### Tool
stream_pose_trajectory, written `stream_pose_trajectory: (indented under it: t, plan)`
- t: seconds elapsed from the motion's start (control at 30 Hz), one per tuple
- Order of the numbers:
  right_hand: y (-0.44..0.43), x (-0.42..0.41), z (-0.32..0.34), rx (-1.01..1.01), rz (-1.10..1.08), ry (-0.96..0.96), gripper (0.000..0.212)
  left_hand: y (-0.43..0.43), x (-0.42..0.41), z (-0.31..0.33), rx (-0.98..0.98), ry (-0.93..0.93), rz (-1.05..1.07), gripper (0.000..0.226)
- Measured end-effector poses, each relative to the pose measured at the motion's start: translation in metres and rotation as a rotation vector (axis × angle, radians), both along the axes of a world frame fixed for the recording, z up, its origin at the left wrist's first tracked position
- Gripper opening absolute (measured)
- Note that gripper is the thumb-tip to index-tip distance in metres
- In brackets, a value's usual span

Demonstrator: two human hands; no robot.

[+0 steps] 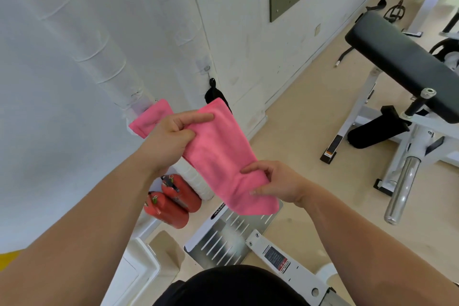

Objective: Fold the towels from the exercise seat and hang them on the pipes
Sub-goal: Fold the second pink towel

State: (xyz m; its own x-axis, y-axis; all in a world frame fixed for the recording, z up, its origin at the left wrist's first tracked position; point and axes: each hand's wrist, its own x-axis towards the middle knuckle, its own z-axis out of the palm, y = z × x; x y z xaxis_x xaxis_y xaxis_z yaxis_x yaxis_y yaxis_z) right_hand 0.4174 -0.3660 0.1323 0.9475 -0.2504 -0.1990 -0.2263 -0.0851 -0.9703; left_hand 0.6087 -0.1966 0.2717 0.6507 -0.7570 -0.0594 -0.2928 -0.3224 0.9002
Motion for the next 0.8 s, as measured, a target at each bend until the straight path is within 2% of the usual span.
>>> stream_pose_trajectory:
  t: [0.07, 0.2, 0.33, 0.43, 0.67, 0.8]
  plan:
    - [0.003, -0.004, -0.009, 0.025, 0.001, 0.051, 0.048, 0.008, 0.005, -0.003, -0.036, 0.035, 0.063, 0.066]
    - [0.001, -0.017, -0.019, 0.078, -0.044, 0.152, 0.028, 0.03, 0.019, -0.015, 0.004, 0.037, 0.149, 0.066]
    - [-0.01, -0.03, -0.021, 0.359, -0.164, 0.17, 0.033, 0.052, 0.026, -0.035, 0.068, 0.038, 0.234, 0.066]
    - [-0.011, -0.036, -0.025, 0.501, -0.236, 0.115, 0.019, 0.063, 0.026, -0.054, 0.116, 0.068, 0.27, 0.066]
    - [-0.001, -0.033, -0.025, 0.354, -0.414, 0.137, 0.035, 0.062, 0.002, -0.078, 0.144, 0.036, 0.325, 0.063]
    - [0.002, -0.024, -0.013, 0.178, -0.473, 0.138, 0.045, 0.058, -0.014, -0.077, 0.151, -0.059, 0.238, 0.064]
